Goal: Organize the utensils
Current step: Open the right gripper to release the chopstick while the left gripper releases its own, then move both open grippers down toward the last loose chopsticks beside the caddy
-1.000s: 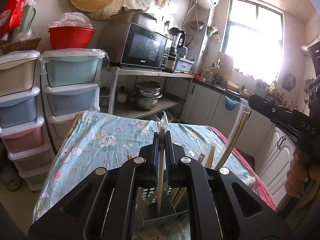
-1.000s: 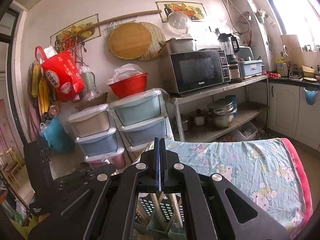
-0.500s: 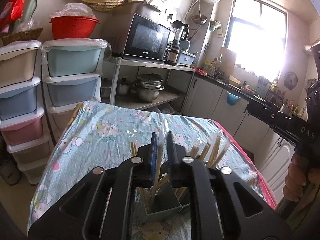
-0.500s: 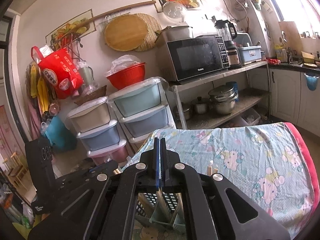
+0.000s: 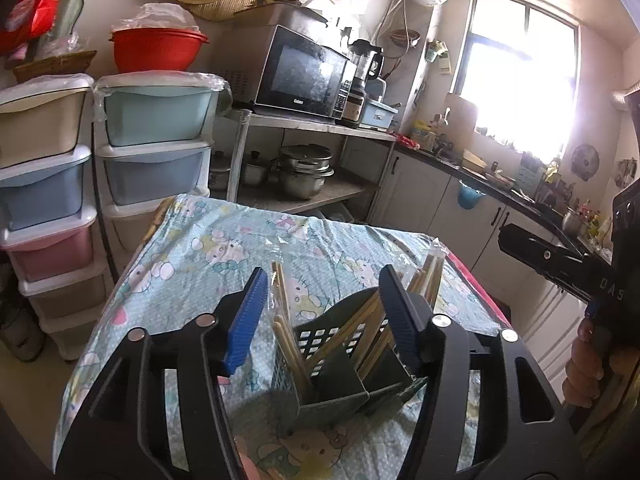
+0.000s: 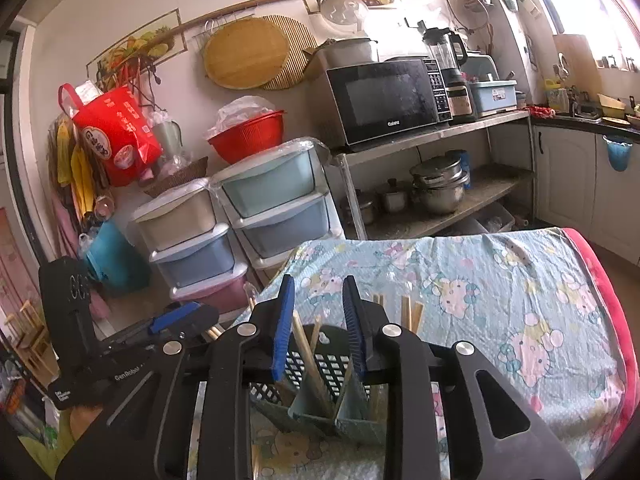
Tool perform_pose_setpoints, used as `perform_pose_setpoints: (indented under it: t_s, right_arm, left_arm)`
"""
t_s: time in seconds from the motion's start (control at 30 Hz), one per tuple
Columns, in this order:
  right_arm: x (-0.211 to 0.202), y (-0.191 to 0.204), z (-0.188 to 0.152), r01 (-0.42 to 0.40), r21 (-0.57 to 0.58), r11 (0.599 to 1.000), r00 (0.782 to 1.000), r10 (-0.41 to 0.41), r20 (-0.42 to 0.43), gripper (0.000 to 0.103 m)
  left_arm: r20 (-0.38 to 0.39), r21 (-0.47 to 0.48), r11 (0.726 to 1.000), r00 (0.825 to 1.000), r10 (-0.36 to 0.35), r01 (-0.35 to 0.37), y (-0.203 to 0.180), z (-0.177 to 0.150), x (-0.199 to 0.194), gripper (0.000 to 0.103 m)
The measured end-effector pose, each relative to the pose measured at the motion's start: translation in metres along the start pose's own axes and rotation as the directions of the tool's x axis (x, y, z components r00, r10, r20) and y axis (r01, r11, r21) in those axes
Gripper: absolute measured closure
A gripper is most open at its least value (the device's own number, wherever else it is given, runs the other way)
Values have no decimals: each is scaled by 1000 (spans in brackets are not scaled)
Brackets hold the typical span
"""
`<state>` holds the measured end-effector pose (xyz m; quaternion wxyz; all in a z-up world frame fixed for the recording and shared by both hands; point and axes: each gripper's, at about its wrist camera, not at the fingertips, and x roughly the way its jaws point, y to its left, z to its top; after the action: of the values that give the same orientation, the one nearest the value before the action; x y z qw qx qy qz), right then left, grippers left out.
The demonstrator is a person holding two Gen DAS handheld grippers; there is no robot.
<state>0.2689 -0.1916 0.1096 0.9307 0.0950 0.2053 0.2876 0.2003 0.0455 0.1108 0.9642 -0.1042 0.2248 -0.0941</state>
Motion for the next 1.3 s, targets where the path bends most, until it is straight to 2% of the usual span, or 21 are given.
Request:
perform_pose_setpoints:
  t_s: [0.07,0.23,0.43,0.57,0.97,1.3]
  right_arm:
    - [-1,-2,-3,5,1,1000,1000,-5,-7,77]
    - [-3,-5,-11,13,-1,1000,1000,-13,-22,73]
    - [-6,-9,-20,22,-5,1000,999,-22,-39,68]
    - [-8,-12,-27,25,-5,1000,998,-26,-50,63]
    - [-12,-23,-50,34,7,999,995,-33,-98,57]
    - [-9,-36,-77,63,40,997,986,-55,-159,57]
  left_arm:
    - [-4,-4,1000,1000,1,-1,1,-1,-1,43]
    - [-21,-18,1000,1000,-1,0,2,-8,0,36]
    - [-26,-22,1000,1000,2,-3,2,-15,-3,24]
    - [-24,-32,999,1000,-7,6,3,-19,-7,11]
    - [-41,-61,998,999,18,-21,11,-35,-14,11]
    - [-108,-85,995,993,36,-45,21,-61,-8,11]
